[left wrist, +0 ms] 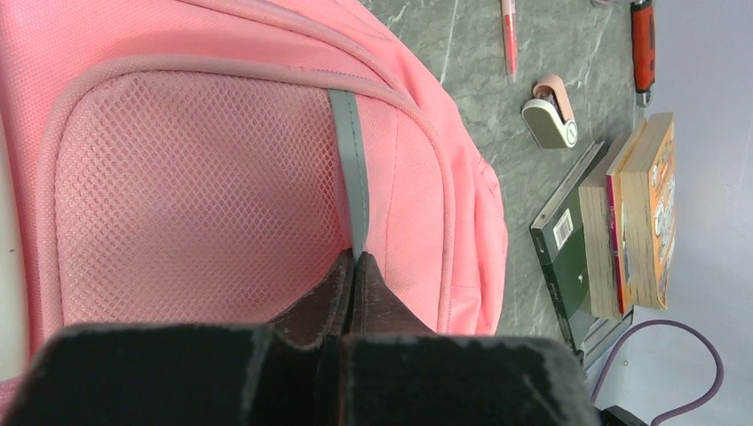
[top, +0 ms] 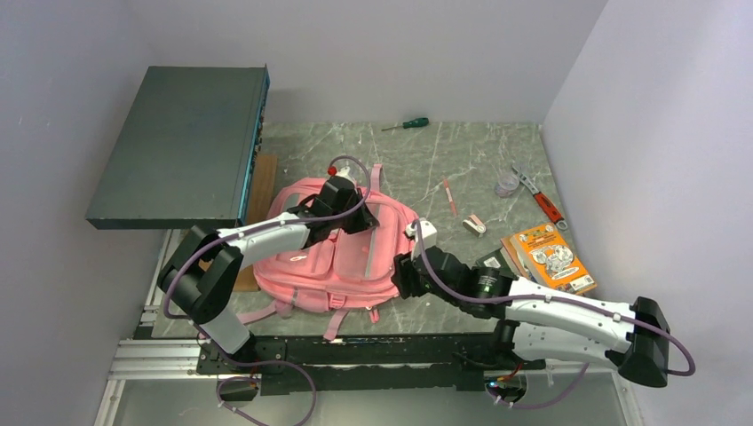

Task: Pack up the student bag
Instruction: Unzip the student bag at the center of the board.

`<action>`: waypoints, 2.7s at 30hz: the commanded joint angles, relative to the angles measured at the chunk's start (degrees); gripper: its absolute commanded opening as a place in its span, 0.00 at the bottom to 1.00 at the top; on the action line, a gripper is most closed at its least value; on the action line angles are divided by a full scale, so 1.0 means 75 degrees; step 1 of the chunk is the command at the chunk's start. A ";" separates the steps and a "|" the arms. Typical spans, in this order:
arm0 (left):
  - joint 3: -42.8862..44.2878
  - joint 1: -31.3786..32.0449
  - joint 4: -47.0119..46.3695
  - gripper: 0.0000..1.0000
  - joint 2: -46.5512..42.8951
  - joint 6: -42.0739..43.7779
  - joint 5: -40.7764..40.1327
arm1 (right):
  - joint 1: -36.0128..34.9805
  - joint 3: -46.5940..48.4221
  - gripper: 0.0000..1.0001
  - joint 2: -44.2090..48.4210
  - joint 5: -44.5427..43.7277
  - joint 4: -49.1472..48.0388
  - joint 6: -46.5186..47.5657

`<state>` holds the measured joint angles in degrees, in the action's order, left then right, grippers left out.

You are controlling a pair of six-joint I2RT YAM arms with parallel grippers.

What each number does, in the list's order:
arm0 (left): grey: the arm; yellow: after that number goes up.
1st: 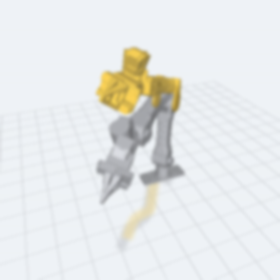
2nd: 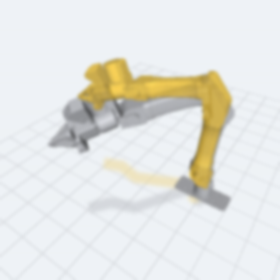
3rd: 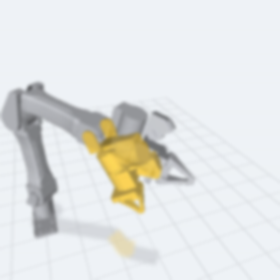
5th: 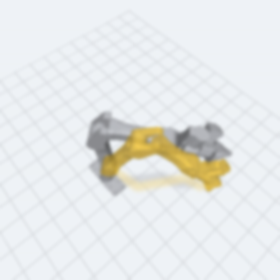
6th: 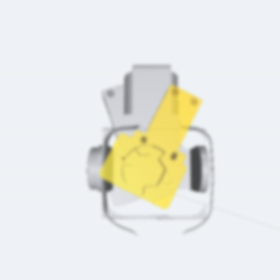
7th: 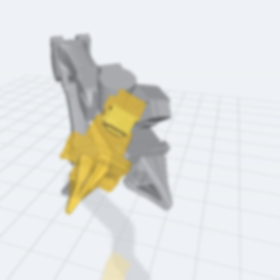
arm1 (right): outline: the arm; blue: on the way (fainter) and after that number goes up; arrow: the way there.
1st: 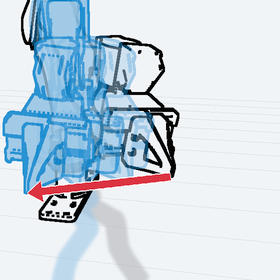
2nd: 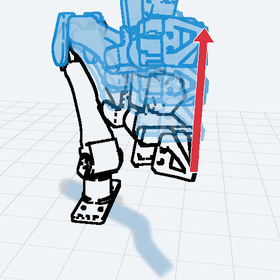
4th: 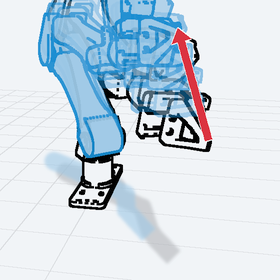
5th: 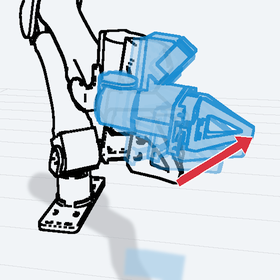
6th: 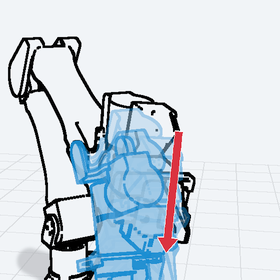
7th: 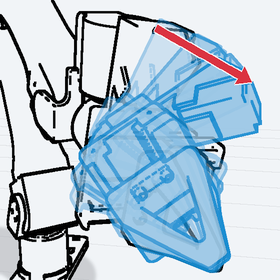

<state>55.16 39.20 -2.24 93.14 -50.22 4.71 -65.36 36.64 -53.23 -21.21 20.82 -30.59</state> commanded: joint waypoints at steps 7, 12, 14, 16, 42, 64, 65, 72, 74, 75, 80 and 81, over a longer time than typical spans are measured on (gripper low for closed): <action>0.0461 0.0035 -0.0122 0.00 -0.0200 0.0295 0.0242 | 0.0939 0.0393 0.55 -0.0899 0.2128 -0.0437 0.3535; 0.0523 0.0035 -0.0071 0.00 -0.0081 0.0362 0.0401 | 0.1018 0.0553 0.60 -0.0944 0.2954 -0.0355 0.5678; 0.0591 0.0035 -0.0005 0.00 -0.0049 0.0426 0.0384 | 0.1169 0.0431 0.64 -0.0686 0.3008 -0.0133 0.6648; 0.0663 0.0035 0.0031 0.00 -0.0006 0.0466 0.0399 | 0.1289 0.0265 0.70 -0.0467 0.2879 -0.0074 0.7489; 0.0977 0.0012 -0.0057 0.00 0.0333 0.0310 0.0888 | 0.3695 0.0317 0.53 -0.2452 0.7204 -0.1303 0.9041; 0.1324 -0.0173 0.0082 0.00 0.0472 0.0358 0.0794 | 0.0515 0.1258 0.00 -0.2585 0.4558 0.0306 0.4478; 0.1333 -0.0165 0.0081 0.00 0.0472 0.0363 0.0796 | 0.0466 0.1331 0.00 -0.2694 0.4411 0.0255 0.4190; 0.1219 -0.0166 -0.0165 0.00 0.0465 0.0346 0.0822 | -0.0094 0.2204 0.00 -0.4282 0.3017 -0.0942 0.1716; 0.1317 -0.0194 0.0512 0.00 0.0318 0.0511 0.0284 | -0.0225 0.2196 0.00 -0.4359 0.2043 -0.1383 0.0602; 0.1186 -0.0234 0.0476 0.00 0.0203 0.0558 0.0193 | -0.0242 0.2235 0.00 -0.4423 0.1630 -0.1430 0.0058; 0.1017 -0.0320 0.0285 0.00 -0.0014 0.0765 0.0125 | -0.0335 0.2393 0.15 -0.4450 0.1081 -0.1357 -0.0153; 0.1036 -0.0313 0.0287 0.00 0.0021 0.0792 0.0255 | -0.0342 0.2226 0.24 -0.4156 0.0952 -0.1334 -0.0145</action>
<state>61.39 37.89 5.37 96.18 -46.13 9.08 -67.00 52.53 -87.77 -7.86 15.55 -25.93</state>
